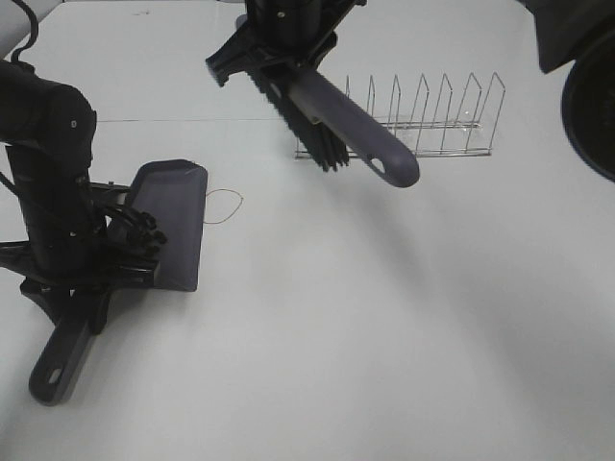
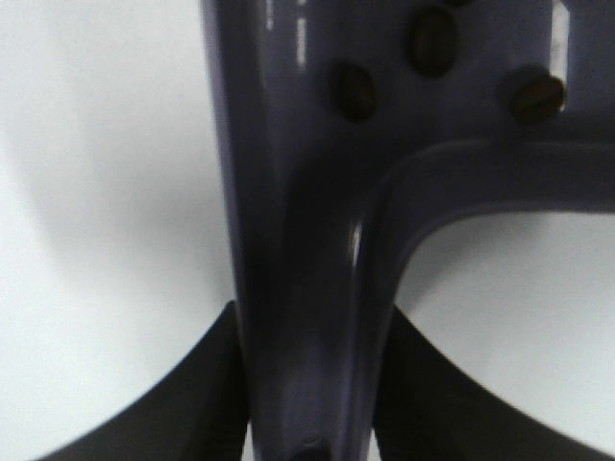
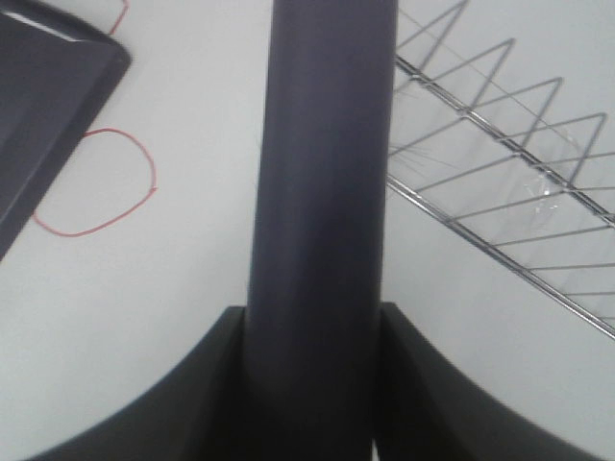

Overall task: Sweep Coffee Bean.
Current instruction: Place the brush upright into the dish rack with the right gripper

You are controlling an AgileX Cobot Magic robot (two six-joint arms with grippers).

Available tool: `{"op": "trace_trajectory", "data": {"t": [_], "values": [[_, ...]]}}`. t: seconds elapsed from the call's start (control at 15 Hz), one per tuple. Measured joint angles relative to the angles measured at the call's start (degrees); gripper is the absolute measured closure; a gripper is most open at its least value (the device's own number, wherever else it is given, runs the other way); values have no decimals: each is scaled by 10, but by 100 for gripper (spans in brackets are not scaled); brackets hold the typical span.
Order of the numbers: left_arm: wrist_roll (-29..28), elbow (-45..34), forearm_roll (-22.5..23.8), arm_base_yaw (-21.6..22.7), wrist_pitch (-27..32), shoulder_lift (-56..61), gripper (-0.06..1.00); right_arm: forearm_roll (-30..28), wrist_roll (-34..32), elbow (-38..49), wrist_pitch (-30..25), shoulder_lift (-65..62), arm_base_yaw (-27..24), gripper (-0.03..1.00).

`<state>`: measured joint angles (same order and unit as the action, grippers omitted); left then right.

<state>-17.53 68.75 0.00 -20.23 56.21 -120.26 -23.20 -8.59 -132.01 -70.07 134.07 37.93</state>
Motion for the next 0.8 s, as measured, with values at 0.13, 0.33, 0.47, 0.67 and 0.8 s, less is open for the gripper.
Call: {"op": "trace_trajectory", "data": {"t": [0.13,0.33,0.47,0.67,0.8], "values": [[0,0,0,0,0,0,62,25,2,0,-4,-20,-61,68],[0,0,0,0,0,0,62,50,6,7,-5,-40,-100,68],[0,0,0,0,0,0,62,57,6,53,-5,-87,-158,68],[0,0,0,0,0,0,62,58,2,128,-4,-126,-206,68],[0,0,0,0,0,0,62,61,1,183,-4,-143,-227,68]]}}
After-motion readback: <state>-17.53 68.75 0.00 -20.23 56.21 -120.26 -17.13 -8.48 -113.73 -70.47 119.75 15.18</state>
